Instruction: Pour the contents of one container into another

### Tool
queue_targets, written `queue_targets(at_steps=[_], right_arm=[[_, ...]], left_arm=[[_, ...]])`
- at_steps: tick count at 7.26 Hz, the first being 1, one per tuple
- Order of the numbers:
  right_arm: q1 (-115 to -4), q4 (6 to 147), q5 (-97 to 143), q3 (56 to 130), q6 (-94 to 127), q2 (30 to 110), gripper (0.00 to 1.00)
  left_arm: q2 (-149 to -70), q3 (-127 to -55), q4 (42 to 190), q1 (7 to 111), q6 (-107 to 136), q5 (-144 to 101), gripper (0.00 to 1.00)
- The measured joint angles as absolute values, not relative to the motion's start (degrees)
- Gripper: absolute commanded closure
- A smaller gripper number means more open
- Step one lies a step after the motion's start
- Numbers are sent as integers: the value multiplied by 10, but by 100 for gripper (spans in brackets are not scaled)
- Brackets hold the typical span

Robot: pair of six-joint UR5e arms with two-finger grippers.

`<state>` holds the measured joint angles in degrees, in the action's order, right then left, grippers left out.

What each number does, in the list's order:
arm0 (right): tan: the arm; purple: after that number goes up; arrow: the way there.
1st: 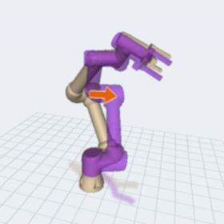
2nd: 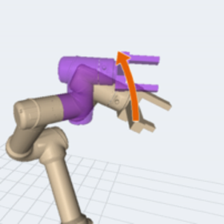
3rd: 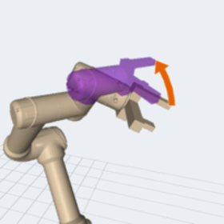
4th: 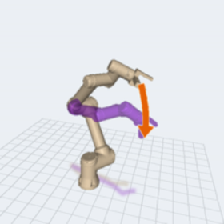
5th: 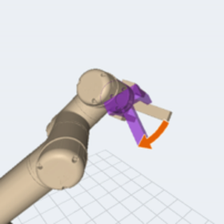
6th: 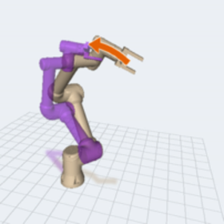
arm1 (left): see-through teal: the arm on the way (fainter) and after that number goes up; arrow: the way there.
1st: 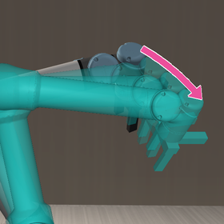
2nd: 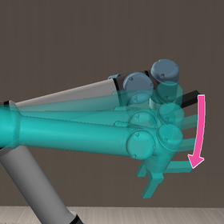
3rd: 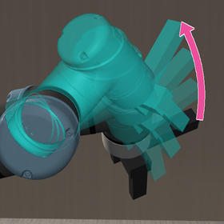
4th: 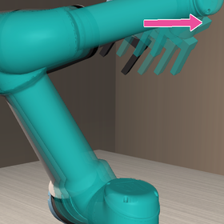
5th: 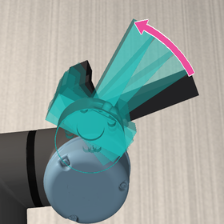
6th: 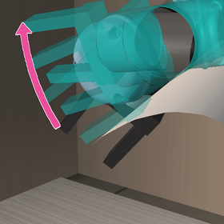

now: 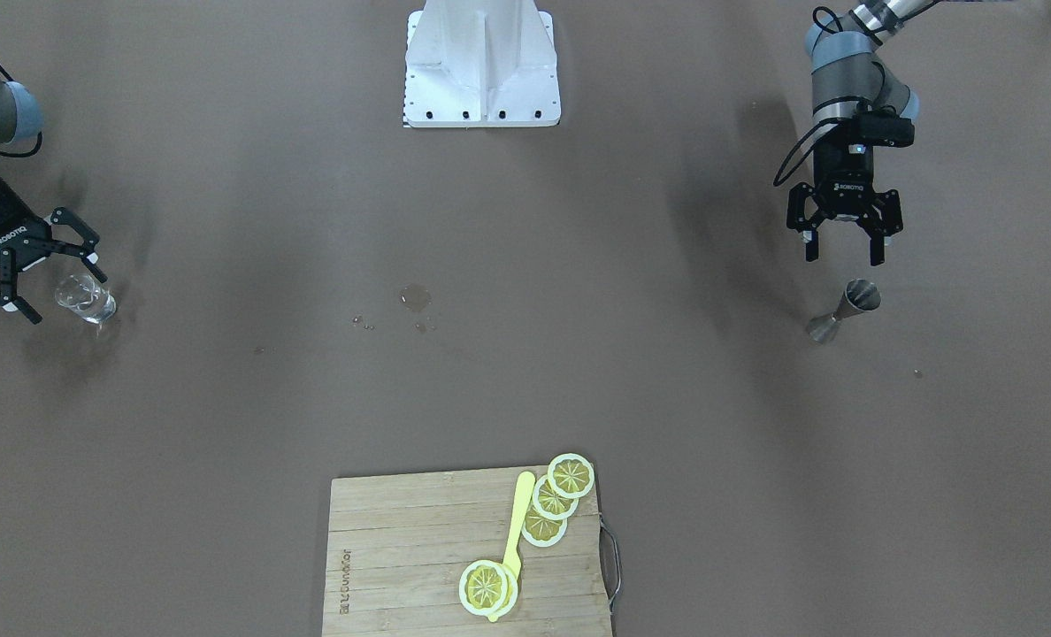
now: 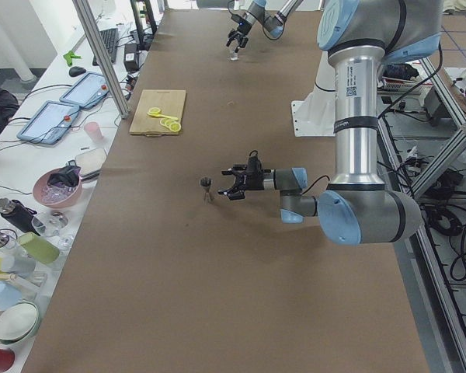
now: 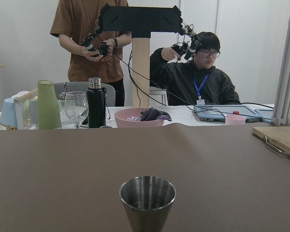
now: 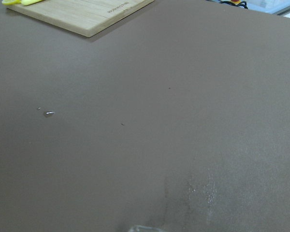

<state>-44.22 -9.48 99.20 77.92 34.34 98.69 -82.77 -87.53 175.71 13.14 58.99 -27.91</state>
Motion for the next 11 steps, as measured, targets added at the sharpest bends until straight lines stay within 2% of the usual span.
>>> queue_targets(at_steps=[3,5,9,11], right_arm=[[-432,-116,977,762,356,977,2],[-417,-116,970,762,357,978,13],[-406,-113,968,760,343,983,19],[-405,-112,967,759,334,985,27]], left_arm=[[-853,-839,1756,135,633,-277,3],[-856,-835,1753,144,637,-277,3],[-873,-831,1720,167,636,-280,3],[-887,-825,1704,183,637,-281,3]])
